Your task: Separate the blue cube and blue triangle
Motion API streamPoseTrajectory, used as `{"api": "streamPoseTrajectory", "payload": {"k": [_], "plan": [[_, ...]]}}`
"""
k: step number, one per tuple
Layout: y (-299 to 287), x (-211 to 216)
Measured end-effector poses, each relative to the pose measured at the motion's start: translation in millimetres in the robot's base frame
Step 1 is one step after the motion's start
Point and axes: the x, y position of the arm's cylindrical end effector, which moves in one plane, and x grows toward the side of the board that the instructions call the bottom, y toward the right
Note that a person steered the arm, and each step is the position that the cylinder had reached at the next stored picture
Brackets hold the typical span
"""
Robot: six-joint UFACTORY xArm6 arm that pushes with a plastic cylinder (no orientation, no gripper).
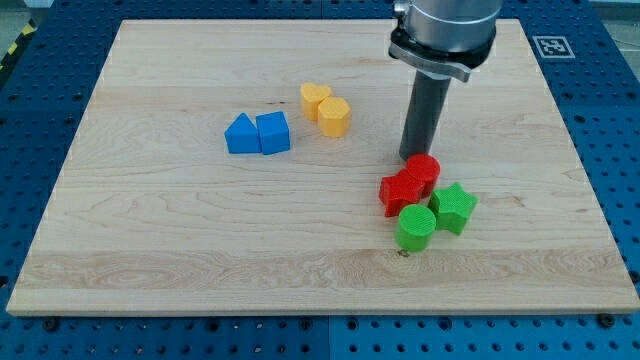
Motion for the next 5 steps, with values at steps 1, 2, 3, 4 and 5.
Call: {"api": "streamPoseTrajectory", "payload": {"k": [1, 2, 3, 4, 5], "plan": [[11, 8], [13, 10], [-18, 4], [-58, 4], [-89, 4]]}}
